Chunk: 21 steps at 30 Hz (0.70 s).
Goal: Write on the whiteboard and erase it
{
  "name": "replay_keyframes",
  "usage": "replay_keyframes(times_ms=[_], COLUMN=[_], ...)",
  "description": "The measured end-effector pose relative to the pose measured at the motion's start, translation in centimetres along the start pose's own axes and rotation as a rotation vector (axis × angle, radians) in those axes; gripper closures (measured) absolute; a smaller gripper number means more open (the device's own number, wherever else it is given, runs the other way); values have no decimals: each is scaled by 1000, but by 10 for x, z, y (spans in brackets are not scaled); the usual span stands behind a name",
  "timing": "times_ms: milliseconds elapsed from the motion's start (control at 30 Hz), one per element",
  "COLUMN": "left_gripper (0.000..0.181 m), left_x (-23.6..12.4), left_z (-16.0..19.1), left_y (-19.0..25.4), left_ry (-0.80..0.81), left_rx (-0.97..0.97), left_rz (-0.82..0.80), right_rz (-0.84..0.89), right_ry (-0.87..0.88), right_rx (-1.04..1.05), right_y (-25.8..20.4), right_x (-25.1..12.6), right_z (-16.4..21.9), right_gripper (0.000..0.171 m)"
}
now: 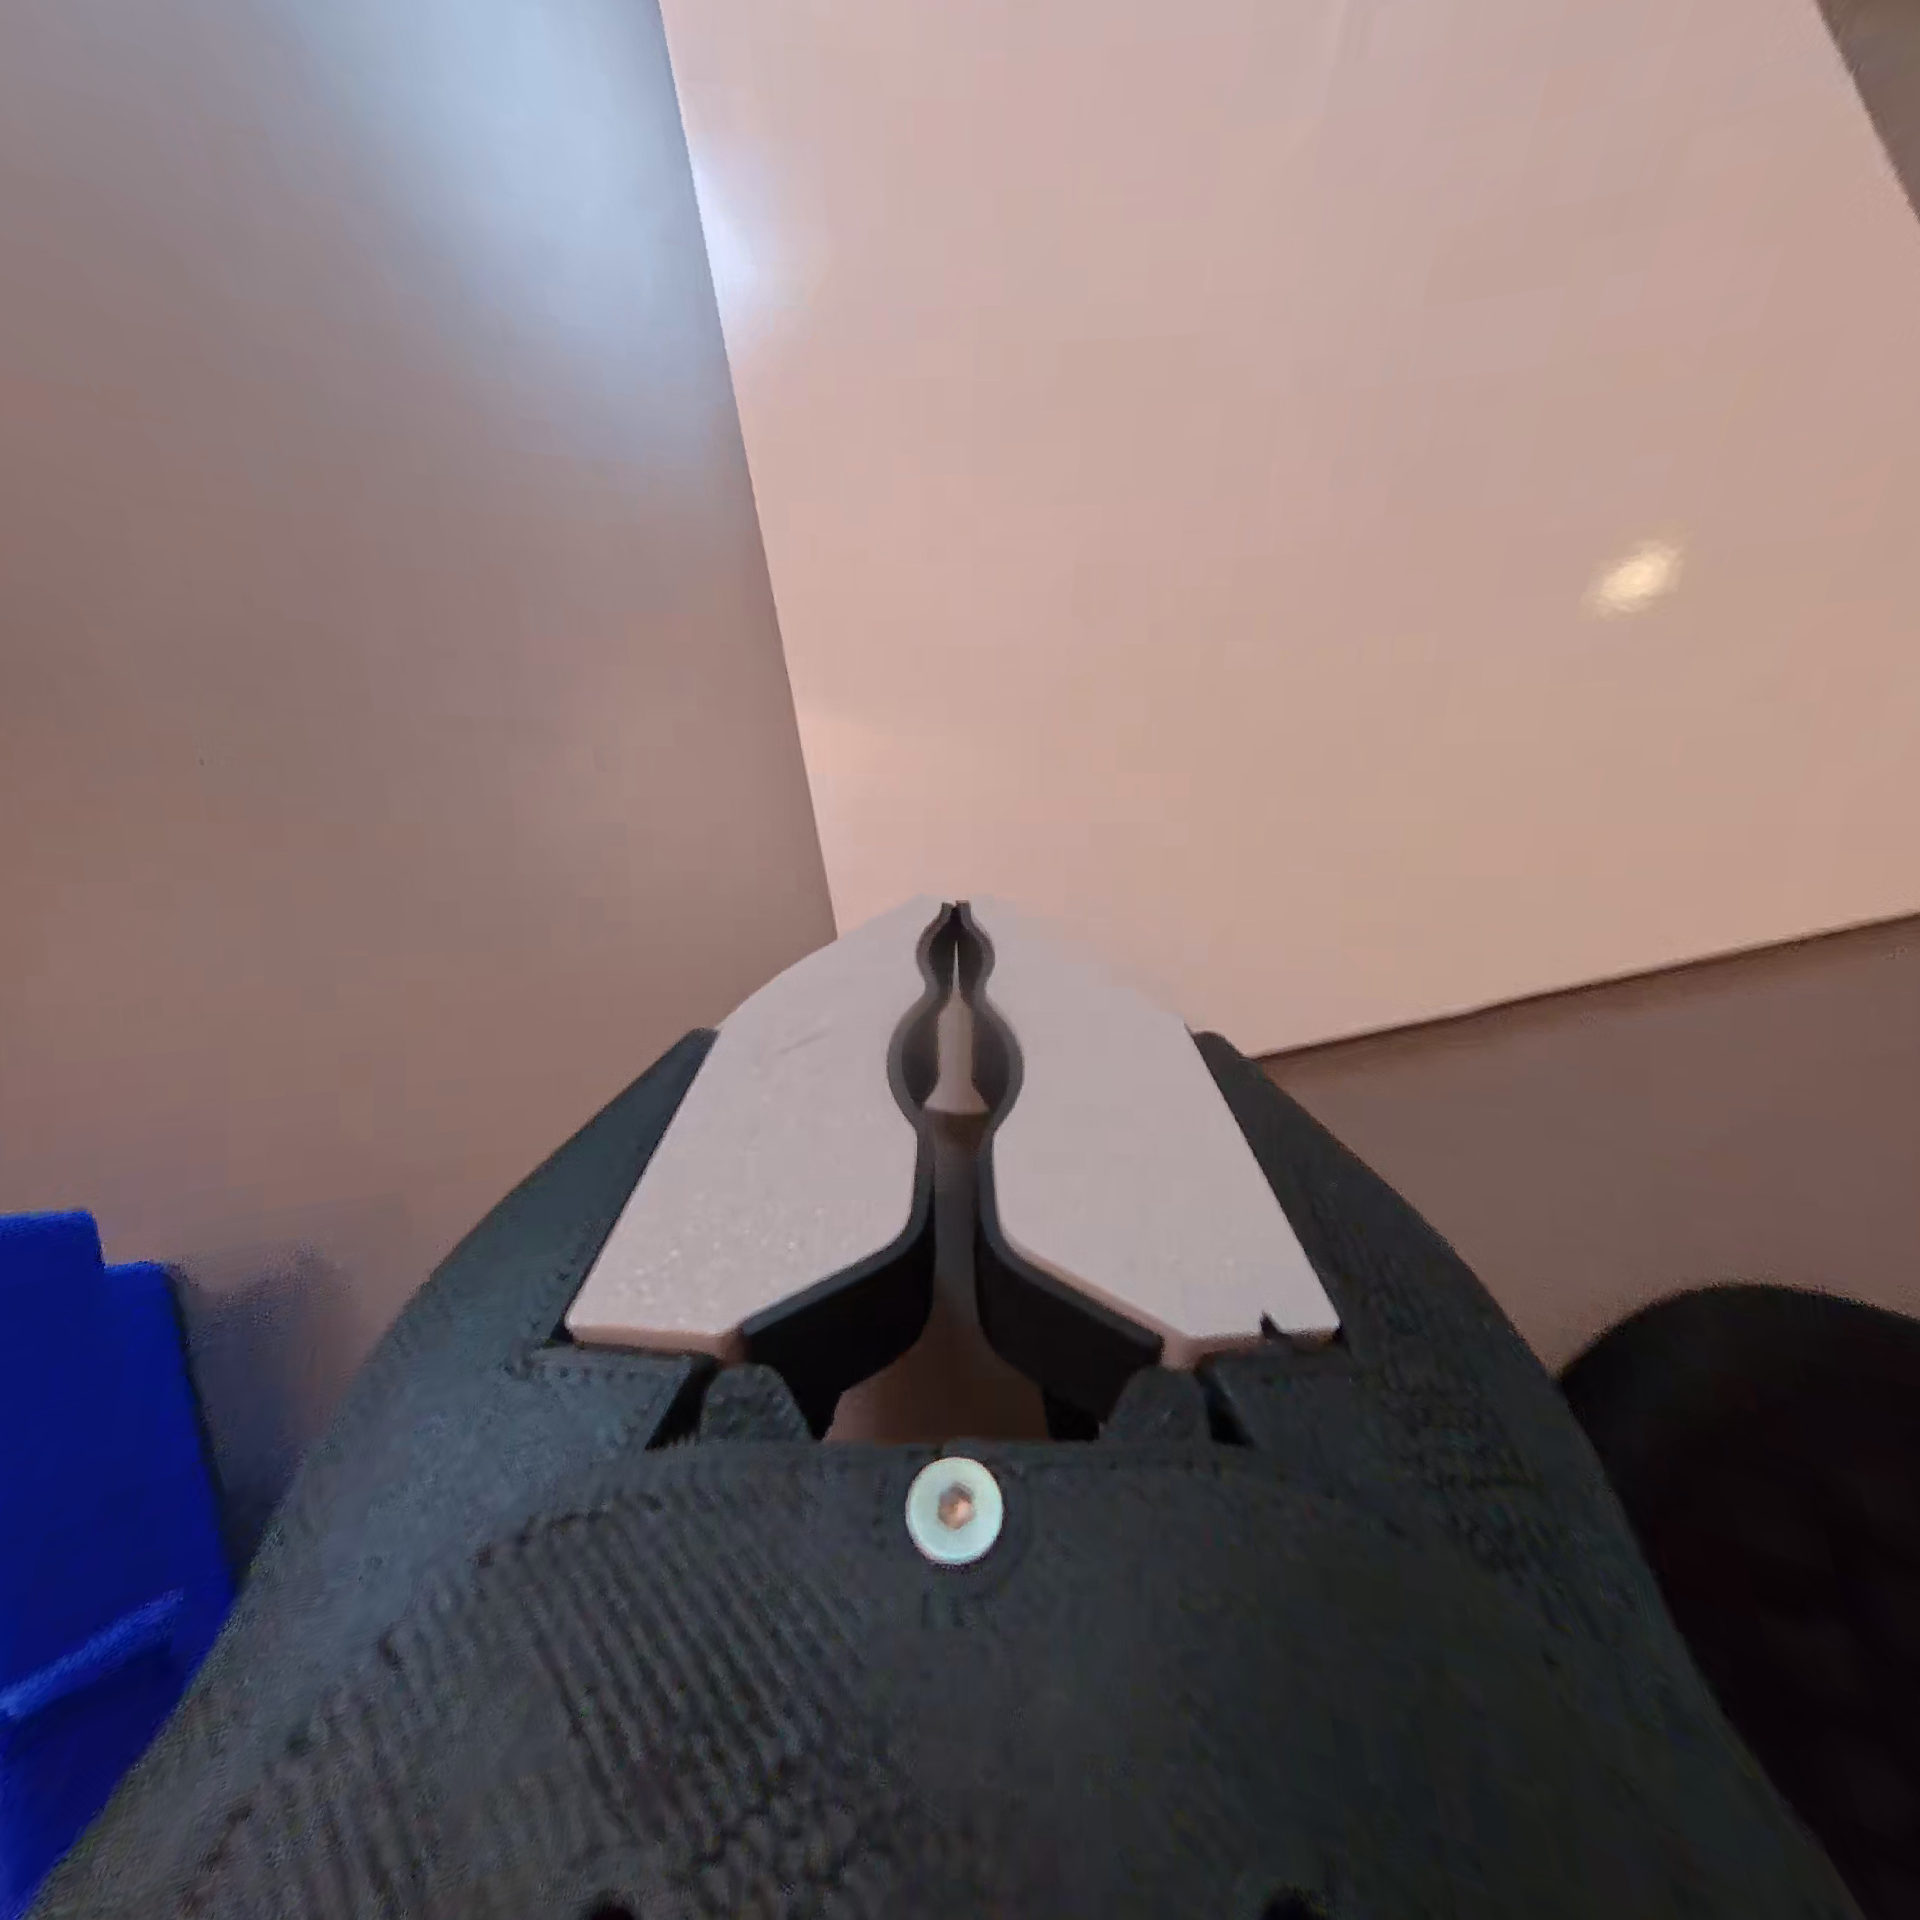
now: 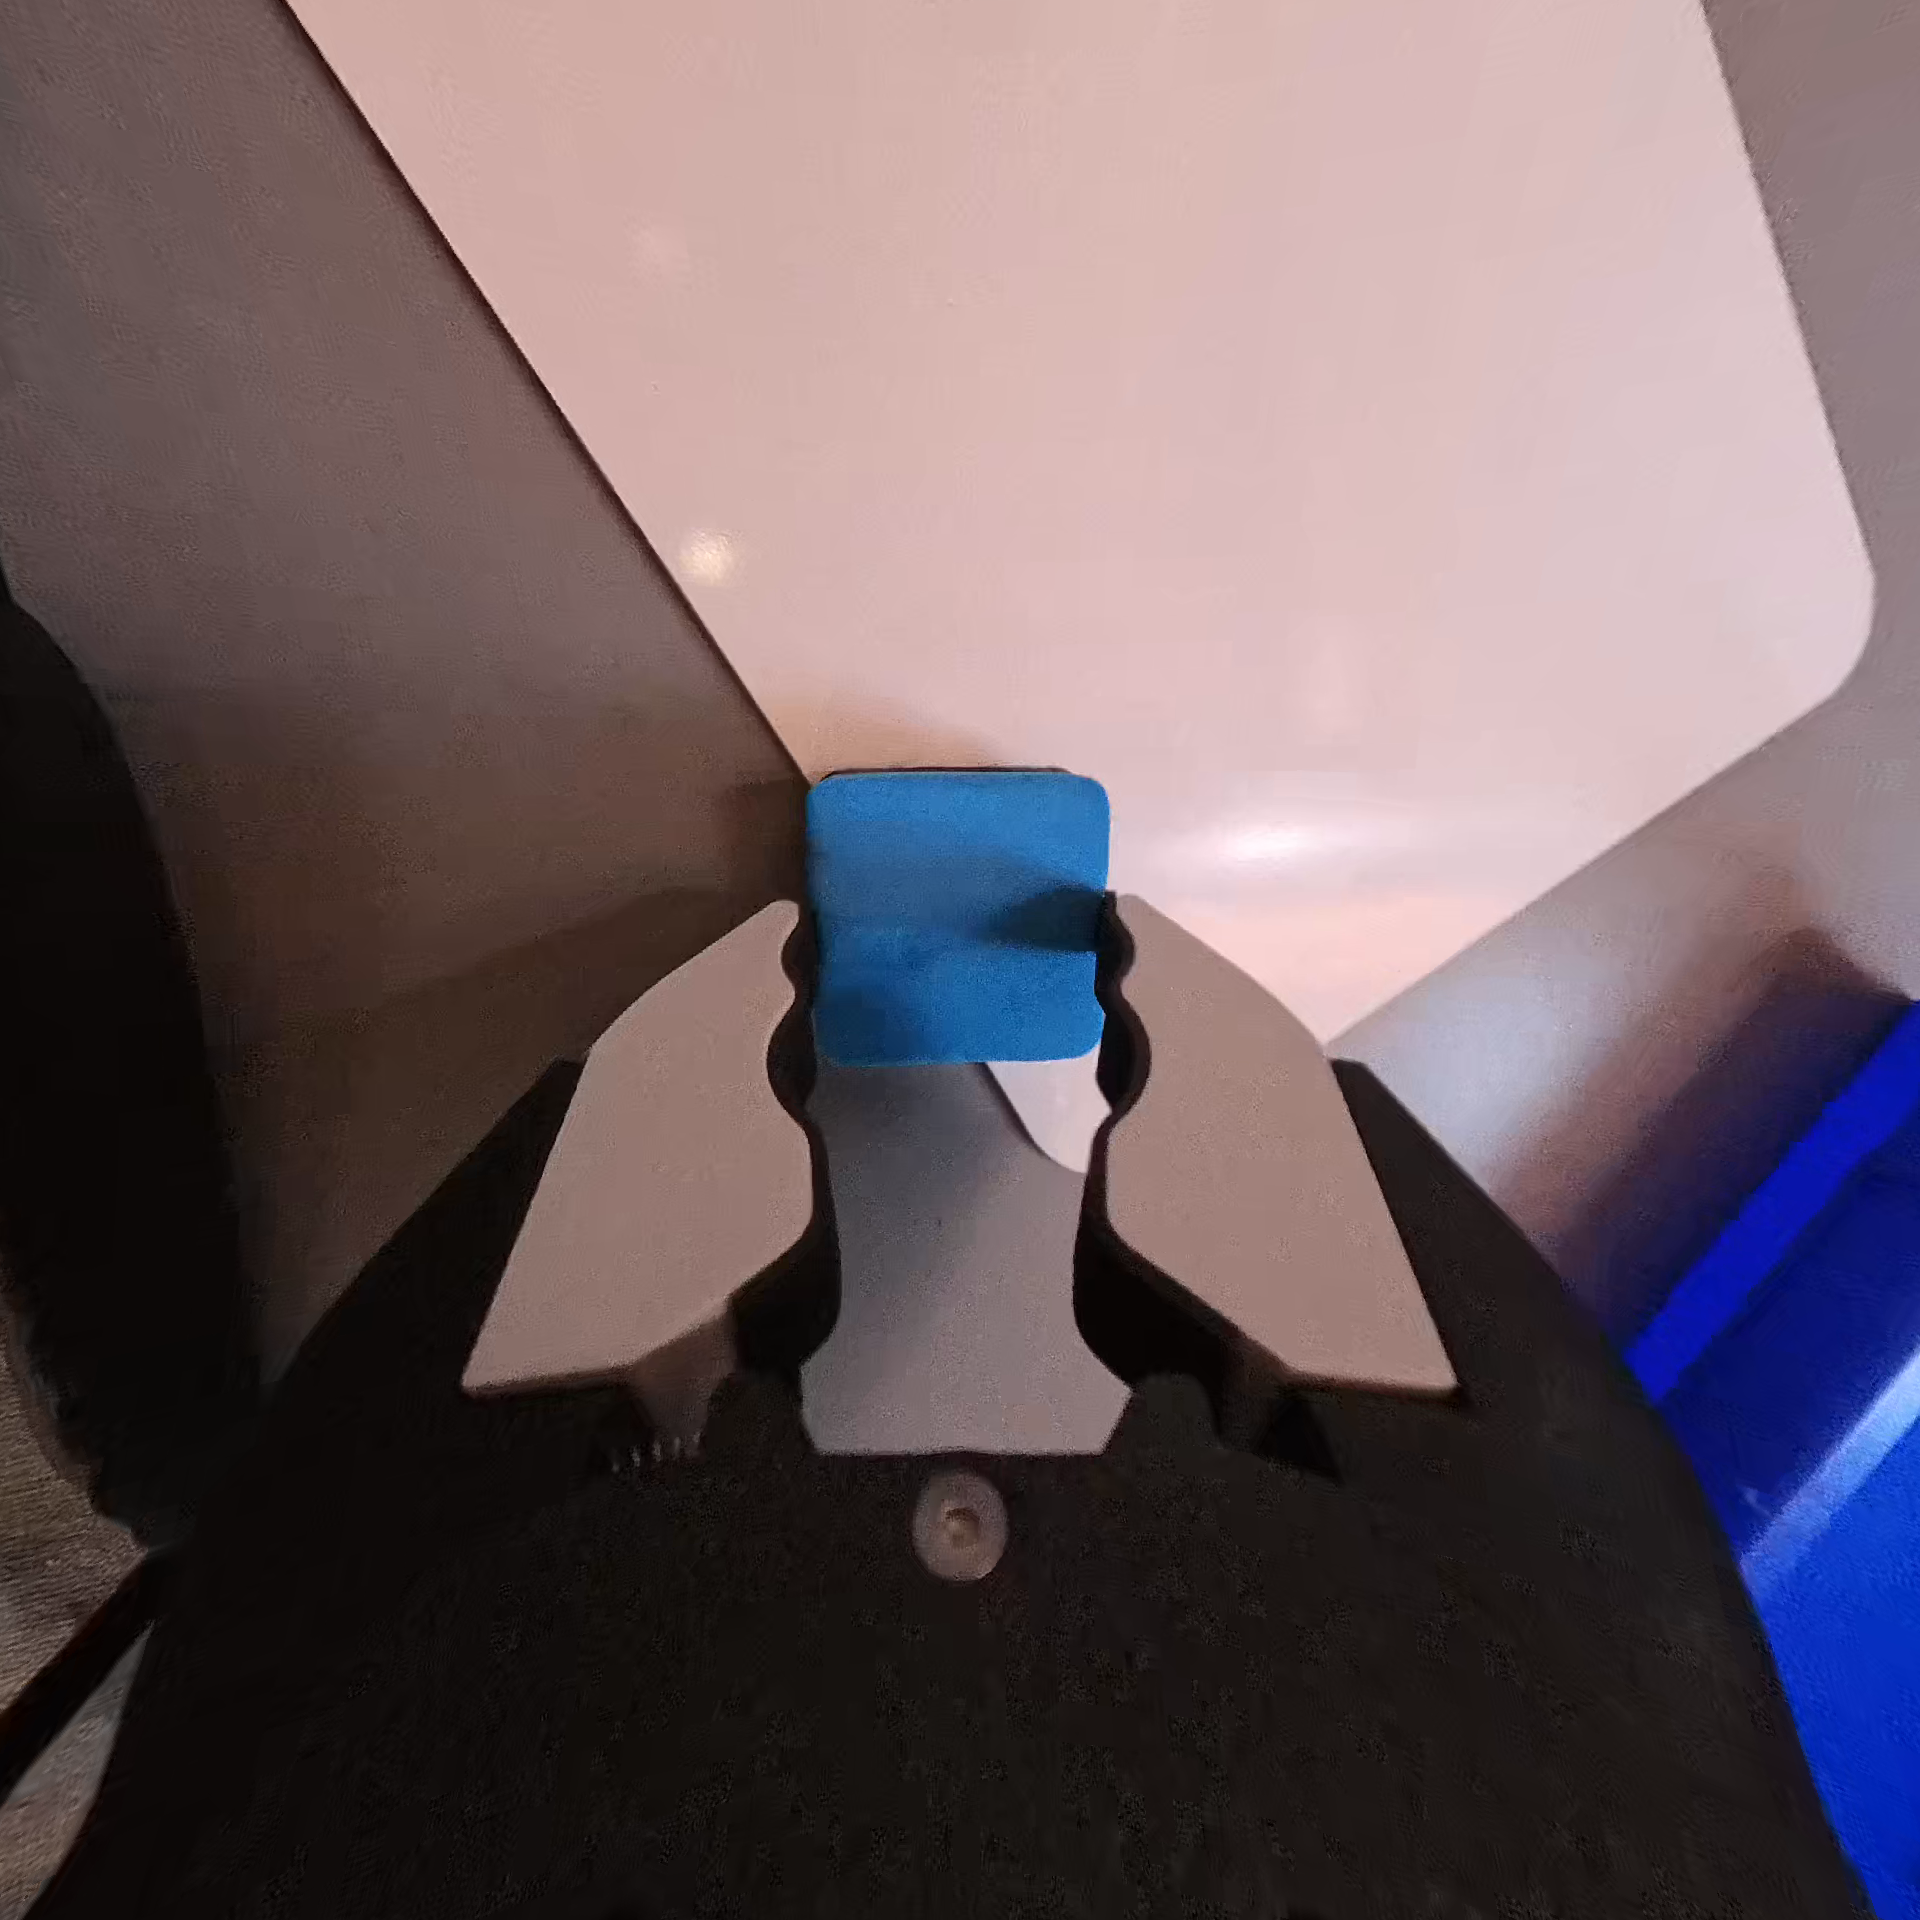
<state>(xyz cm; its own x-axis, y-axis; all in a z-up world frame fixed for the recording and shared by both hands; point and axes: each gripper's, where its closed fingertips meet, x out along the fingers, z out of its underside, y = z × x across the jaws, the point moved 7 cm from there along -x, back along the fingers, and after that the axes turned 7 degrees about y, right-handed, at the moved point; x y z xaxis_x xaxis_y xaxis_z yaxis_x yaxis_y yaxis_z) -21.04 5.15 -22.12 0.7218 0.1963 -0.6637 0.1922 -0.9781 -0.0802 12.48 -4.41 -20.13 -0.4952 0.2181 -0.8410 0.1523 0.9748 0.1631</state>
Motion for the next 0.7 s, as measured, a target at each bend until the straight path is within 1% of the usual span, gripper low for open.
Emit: replay_keyframes(times_ms=[67, 100, 133, 267, 400, 500, 567, 633, 700], left_gripper=[181, 172, 171, 173, 179, 179, 179, 179, 179], left_x=[-11, -15, -18, -16, -11, -10, -10, -10, -10], left_z=[4, 5, 7, 15, 13, 12, 13, 11, 9], left_y=[5, 7, 8, 12, 9, 8, 6, 4, -1], left_ry=[10, 17, 16, -44, -20, -12, 8, 65, 132], left_rx=[-11, -25, -37, -23, -32, -34, -33, -48, -63], left_rz=[31, 45, 52, 71, 81, 81, 75, 72, 59], right_rz=[-19, -28, -33, -66, -62, -24, 23, 83, 176], right_ry=[13, 16, 17, 36, 66, 89, 92, 110, 103], right_rx=[-14, -18, -26, -5, 84, 193, 224, 259, 314], right_y=[-2, -3, -2, 2, 19, 49, 73, 103, 143], right_x=[3, 5, 8, 16, 26, 32, 34, 34, 34], right_z=[-5, -7, -8, -16, -26, -26, -23, -27, -34], right_gripper=[119, 119, 119, 119, 119, 119, 119, 119, 119])
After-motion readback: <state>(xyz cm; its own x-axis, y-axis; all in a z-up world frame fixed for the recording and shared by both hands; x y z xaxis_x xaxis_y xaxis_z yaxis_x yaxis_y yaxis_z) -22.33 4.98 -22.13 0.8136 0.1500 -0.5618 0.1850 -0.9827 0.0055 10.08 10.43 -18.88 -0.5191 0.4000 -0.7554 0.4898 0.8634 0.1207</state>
